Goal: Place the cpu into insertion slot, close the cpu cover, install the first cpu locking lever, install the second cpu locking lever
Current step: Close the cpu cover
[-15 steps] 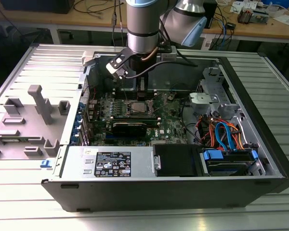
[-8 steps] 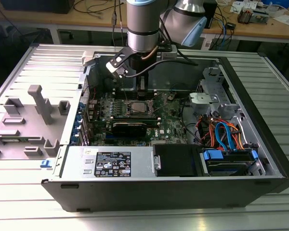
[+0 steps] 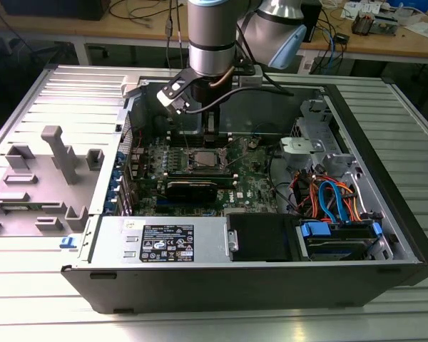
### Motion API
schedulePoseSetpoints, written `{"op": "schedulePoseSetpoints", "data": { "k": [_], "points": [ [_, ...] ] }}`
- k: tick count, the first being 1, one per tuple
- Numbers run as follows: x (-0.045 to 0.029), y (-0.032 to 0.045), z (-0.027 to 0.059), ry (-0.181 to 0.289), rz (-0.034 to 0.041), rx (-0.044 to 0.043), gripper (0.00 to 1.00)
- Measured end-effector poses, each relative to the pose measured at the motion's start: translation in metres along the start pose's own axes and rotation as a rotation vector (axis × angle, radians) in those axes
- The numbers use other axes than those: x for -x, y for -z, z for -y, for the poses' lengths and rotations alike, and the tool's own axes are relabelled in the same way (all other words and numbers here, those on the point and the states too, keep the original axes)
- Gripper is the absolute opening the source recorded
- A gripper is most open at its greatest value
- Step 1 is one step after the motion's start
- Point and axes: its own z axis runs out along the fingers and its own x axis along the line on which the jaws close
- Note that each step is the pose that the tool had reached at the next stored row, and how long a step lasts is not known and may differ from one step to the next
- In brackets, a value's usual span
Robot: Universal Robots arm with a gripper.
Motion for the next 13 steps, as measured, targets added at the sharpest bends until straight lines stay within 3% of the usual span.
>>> {"op": "schedulePoseSetpoints", "data": {
  "k": [13],
  "points": [
    [0.0004,0.0096,-0.0004,0.000,0.0001,0.0000,0.11]
  ]
}}
